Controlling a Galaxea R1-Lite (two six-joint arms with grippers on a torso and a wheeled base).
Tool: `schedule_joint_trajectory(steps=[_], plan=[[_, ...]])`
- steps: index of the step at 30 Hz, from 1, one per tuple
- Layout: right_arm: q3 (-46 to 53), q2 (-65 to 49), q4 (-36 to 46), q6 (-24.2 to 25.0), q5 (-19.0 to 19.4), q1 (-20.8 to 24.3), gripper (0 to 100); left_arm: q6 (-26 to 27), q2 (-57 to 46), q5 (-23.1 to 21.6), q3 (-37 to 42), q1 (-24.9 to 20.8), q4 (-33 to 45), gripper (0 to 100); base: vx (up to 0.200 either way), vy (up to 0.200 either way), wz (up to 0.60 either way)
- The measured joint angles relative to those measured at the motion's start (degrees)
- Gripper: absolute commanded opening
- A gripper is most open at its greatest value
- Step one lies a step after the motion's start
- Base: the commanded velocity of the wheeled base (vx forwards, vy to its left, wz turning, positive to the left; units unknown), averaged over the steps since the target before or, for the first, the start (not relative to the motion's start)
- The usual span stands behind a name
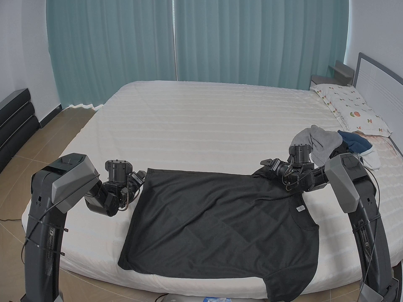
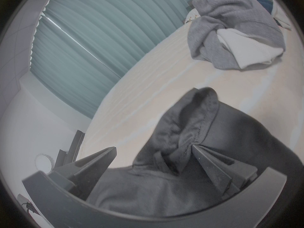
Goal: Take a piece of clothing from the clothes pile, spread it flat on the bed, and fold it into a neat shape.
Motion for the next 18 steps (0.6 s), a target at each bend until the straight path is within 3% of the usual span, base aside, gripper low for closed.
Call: schedule_joint_trajectory(steps=[4, 11, 14, 18], plan=[[-3.61, 1.72, -2.69, 2.35, 0.06, 0.32, 100, 0.02, 0.02, 0.00, 0.00, 0.00, 0.00, 100, 0.000, 0.000, 0.00], [-5.10, 1.79, -19.44, 6.83, 1.69, 0.22, 100, 0.06, 0.07, 0.02, 0.00, -0.05, -0.02, 100, 0.000, 0.000, 0.00], [-5.18, 1.88, -20.99, 7.69, 2.17, 0.04, 100, 0.06, 0.07, 0.04, 0.00, -0.05, -0.04, 100, 0.000, 0.000, 0.00], [-5.23, 2.79, -17.20, 5.78, 2.39, 0.11, 100, 0.09, 0.07, 0.09, 0.00, -0.09, -0.09, 100, 0.000, 0.000, 0.00]])
